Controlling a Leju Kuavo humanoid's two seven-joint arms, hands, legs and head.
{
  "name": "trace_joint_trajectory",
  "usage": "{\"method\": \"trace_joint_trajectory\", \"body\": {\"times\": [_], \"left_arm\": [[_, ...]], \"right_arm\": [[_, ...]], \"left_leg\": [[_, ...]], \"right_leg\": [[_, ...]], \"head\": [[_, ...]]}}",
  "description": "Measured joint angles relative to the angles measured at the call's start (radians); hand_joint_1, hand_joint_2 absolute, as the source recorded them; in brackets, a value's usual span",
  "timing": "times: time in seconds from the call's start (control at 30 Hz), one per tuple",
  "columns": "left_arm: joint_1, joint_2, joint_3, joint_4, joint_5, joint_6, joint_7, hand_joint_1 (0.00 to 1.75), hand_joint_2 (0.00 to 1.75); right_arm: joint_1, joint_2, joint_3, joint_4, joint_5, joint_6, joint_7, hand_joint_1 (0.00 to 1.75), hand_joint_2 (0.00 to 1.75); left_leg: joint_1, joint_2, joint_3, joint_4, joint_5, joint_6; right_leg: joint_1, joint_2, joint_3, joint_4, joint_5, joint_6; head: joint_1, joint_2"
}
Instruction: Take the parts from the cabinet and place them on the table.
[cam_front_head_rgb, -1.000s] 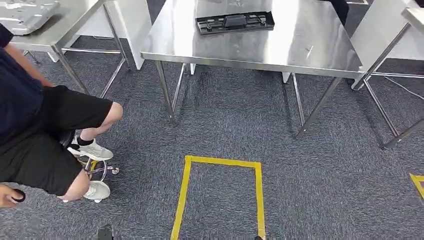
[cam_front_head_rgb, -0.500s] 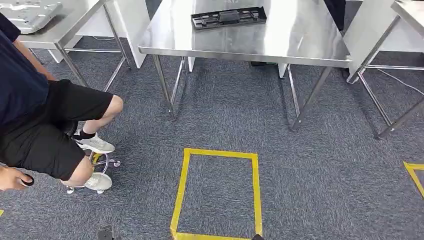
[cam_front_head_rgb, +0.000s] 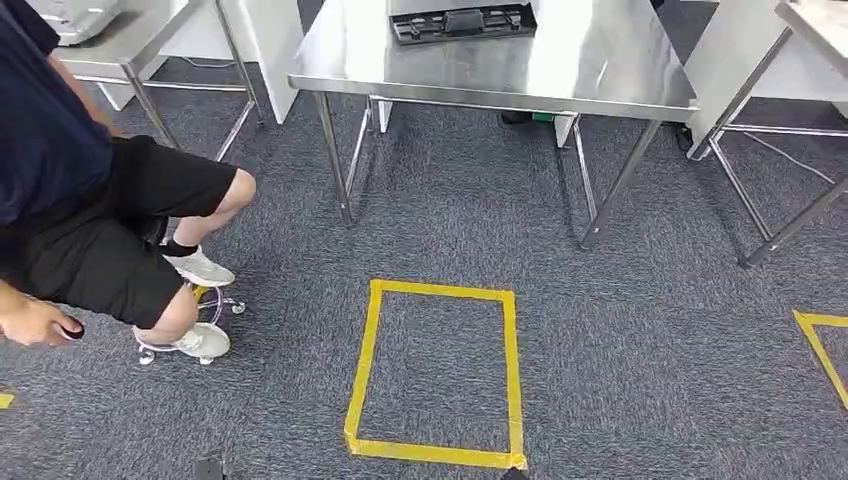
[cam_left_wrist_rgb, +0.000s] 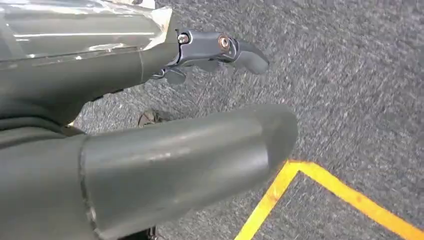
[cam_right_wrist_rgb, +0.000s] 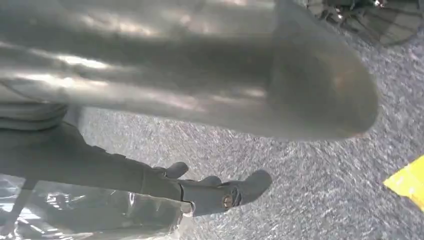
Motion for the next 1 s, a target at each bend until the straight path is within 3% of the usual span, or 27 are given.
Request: {"method": "trace_joint_trajectory", "body": {"times": [0.07,0.1,0.13,0.17,0.2,0.23,0.27,0.3,0.33,0.4,0.43,0.47,0.53,0.57,0.6,0.63,0.67,0.7,0.77,0.8,0.83,0.87,0.93,0.97,1.0], "left_arm": [[-0.002,-0.002,0.0,0.0,0.002,0.001,0.0,0.0,0.0],[-0.002,-0.002,0.0,0.0,0.003,0.001,0.0,0.0,0.0],[-0.002,-0.001,0.0,0.0,0.003,0.002,0.0,0.0,0.0],[-0.002,-0.001,0.0,0.0,0.003,0.004,0.0,0.0,0.0],[-0.002,-0.002,0.0,0.0,0.003,0.004,0.0,0.0,0.0],[-0.002,-0.002,0.0,0.0,0.003,0.004,0.0,0.0,0.0],[-0.003,-0.002,0.0,0.0,0.003,0.004,0.0,0.0,0.0],[-0.003,-0.003,0.0,0.0,0.003,0.004,0.0,0.0,0.0],[-0.004,-0.003,0.0,0.0,0.003,0.004,0.0,0.0,0.0],[-0.005,-0.003,0.0,0.0,0.002,0.005,0.0,0.0,0.0],[-0.004,-0.003,0.0,0.0,0.001,0.005,0.001,0.0,0.0],[-0.003,-0.002,0.0,0.0,0.001,0.007,0.002,0.0,0.0],[-0.003,-0.001,0.0,0.0,0.0,0.009,0.002,0.0,0.0],[-0.003,0.0,0.0,0.0,0.0,0.01,0.002,0.0,0.0],[-0.003,0.0,0.0,0.0,0.0,0.01,0.002,0.0,0.0],[-0.003,0.0,0.0,0.0,0.0,0.01,0.003,0.0,0.0],[-0.003,0.0,0.0,0.0,0.0,0.01,0.003,0.0,0.0],[-0.003,0.001,0.0,0.0,0.0,0.01,0.003,0.0,0.0],[-0.003,0.001,-0.001,-0.001,-0.01,0.013,0.002,0.0,0.0],[-0.005,0.001,-0.003,-0.002,-0.014,0.013,0.001,0.0,0.0],[-0.007,0.0,-0.004,-0.003,-0.017,0.013,0.001,0.0,0.0],[-0.007,0.0,-0.005,-0.003,-0.02,0.013,0.001,0.0,0.0],[-0.007,0.0,-0.005,-0.003,-0.022,0.016,0.002,0.0,0.0],[-0.007,-0.002,-0.005,-0.003,-0.023,0.017,0.003,0.0,0.0],[-0.009,-0.003,-0.006,-0.003,-0.026,0.018,0.003,0.0,0.0]], "right_arm": [[-0.002,0.002,0.0,0.0,0.004,0.0,0.002,0.0,0.0],[-0.002,0.002,0.0,0.0,0.004,0.0,0.004,0.0,0.0],[-0.001,0.001,0.0,0.0,0.004,0.0,0.005,0.0,0.0],[0.0,0.001,0.0,0.0,0.004,0.0,0.005,0.0,0.0],[0.0,0.001,0.0,0.001,0.004,0.0,0.005,0.0,0.0],[-0.001,0.001,0.0,0.0,0.003,0.0,0.005,0.0,0.0],[-0.004,0.0,0.0,0.0,0.003,0.0,0.005,0.0,0.0],[-0.007,0.0,0.0,0.0,0.002,0.0,0.005,0.0,0.0],[-0.008,0.0,0.0,0.001,0.002,0.0,0.005,0.0,0.0],[-0.006,0.0,0.0,0.001,0.0,0.0,0.005,0.0,0.0],[-0.004,0.0,0.0,0.001,-0.005,0.0,0.006,0.0,0.0],[-0.004,0.003,0.0,0.002,-0.008,0.0,0.006,0.0,0.0],[-0.005,0.001,0.0,0.001,-0.009,0.0,0.008,0.0,0.0],[-0.005,0.001,0.0,0.001,-0.01,0.0,0.008,0.0,0.0],[-0.004,0.002,0.0,0.002,-0.01,0.0,0.008,0.0,0.0],[-0.003,0.002,0.0,0.001,-0.01,0.0,0.008,0.0,0.0],[-0.001,0.002,0.0,0.002,-0.01,0.0,0.008,0.0,0.0],[0.0,0.002,0.0,0.002,-0.011,0.0,0.008,0.0,0.0],[0.0,0.002,0.0,0.002,-0.015,0.0,0.008,0.0,0.0],[0.0,0.002,-0.001,0.002,-0.017,0.0,0.008,0.0,0.0],[-0.001,0.002,-0.002,0.002,-0.021,0.0,0.008,0.0,0.0],[-0.001,0.001,-0.003,0.002,-0.025,0.0,0.008,0.0,0.0],[0.002,0.002,-0.006,0.002,-0.032,-0.003,0.005,0.0,0.0],[0.005,-0.001,-0.009,0.002,-0.033,-0.005,0.005,0.0,0.0],[0.007,-0.001,-0.013,0.002,-0.034,-0.006,0.005,0.0,0.0]], "left_leg": [[-0.001,0.001,-0.024,0.001,0.022,0.003],[-0.003,0.002,-0.037,0.002,0.032,0.003],[-0.004,0.003,-0.05,0.002,0.043,0.003],[-0.004,0.003,-0.062,0.003,0.052,0.001],[-0.004,0.003,-0.074,0.004,0.062,-0.001],[-0.003,0.003,-0.084,0.004,0.071,-0.004],[-0.004,0.002,-0.09,0.004,0.08,-0.008],[-0.008,0.002,-0.095,0.005,0.087,-0.014],[-0.01,0.003,-0.098,0.006,0.096,-0.02],[-0.009,0.003,-0.1,0.002,0.113,-0.03],[-0.01,0.002,-0.101,0.001,0.12,-0.038],[-0.003,-0.001,-0.108,0.01,0.106,-0.044],[-0.001,-0.003,-0.136,0.098,-0.007,-0.054],[0.0,-0.003,-0.158,0.179,-0.067,-0.059],[0.001,-0.004,-0.179,0.263,-0.108,-0.064],[0.002,-0.004,-0.186,0.314,-0.114,-0.066],[0.004,-0.004,-0.173,0.32,-0.091,-0.067],[0.006,-0.003,-0.139,0.285,-0.058,-0.067],[0.01,-0.003,-0.018,0.114,-0.001,-0.065],[0.011,-0.005,0.029,0.036,-0.031,-0.064],[0.005,-0.007,0.046,0.01,-0.034,-0.06],[0.003,-0.007,0.039,0.01,-0.036,-0.057],[-0.004,-0.005,0.03,0.009,-0.029,-0.035],[0.003,0.001,0.027,-0.002,-0.017,-0.019],[0.002,0.006,0.022,-0.003,-0.01,-0.01]], "right_leg": [[-0.001,0.001,-0.051,0.154,-0.099,-0.011],[-0.001,0.001,-0.067,0.222,-0.126,-0.009],[-0.001,0.001,-0.068,0.26,-0.128,-0.001],[-0.001,0.001,-0.05,0.255,-0.111,0.009],[-0.001,0.001,-0.009,0.205,-0.081,0.02],[-0.001,0.001,0.055,0.11,-0.05,0.027],[-0.001,0.001,0.123,0.006,-0.036,0.025],[0.002,0.001,0.178,-0.078,-0.054,0.014],[0.01,0.003,0.194,-0.109,-0.058,0.007],[0.014,0.003,0.172,-0.097,-0.052,-0.002],[0.011,0.003,0.165,-0.099,-0.045,-0.014],[-0.008,0.001,0.159,-0.101,-0.034,-0.026],[-0.003,-0.003,0.139,-0.1,-0.015,-0.048],[-0.001,-0.003,0.126,-0.1,-0.004,-0.05],[0.001,-0.003,0.119,-0.098,0.007,-0.049],[0.002,-0.003,0.106,-0.096,0.017,-0.048],[0.002,-0.003,0.091,-0.092,0.024,-0.043],[0.001,-0.003,0.079,-0.087,0.027,-0.043],[-0.001,-0.002,0.06,-0.072,0.032,-0.036],[0.0,-0.002,0.053,-0.064,0.034,-0.032],[0.008,-0.002,0.045,-0.059,0.038,-0.026],[0.008,-0.003,0.043,-0.059,0.042,-0.02],[0.006,-0.002,0.038,-0.064,0.055,-0.002],[0.014,0.0,0.031,-0.06,0.056,0.005],[0.005,0.002,0.013,-0.038,0.037,0.003]], "head": [[0.005,0.0],[0.005,0.0],[0.005,0.0],[0.005,0.0],[0.006,0.0],[0.005,0.0],[0.005,0.0],[0.006,0.0],[0.005,0.0],[0.004,0.0],[0.001,0.0],[0.001,0.0],[-0.001,0.0],[-0.001,0.0],[-0.002,0.0],[-0.002,0.0],[-0.002,0.0],[-0.002,0.0],[-0.002,0.0],[-0.002,0.0],[0.0,0.0],[0.001,0.0],[0.0,0.0],[0.0,0.0],[0.0,0.0]]}}
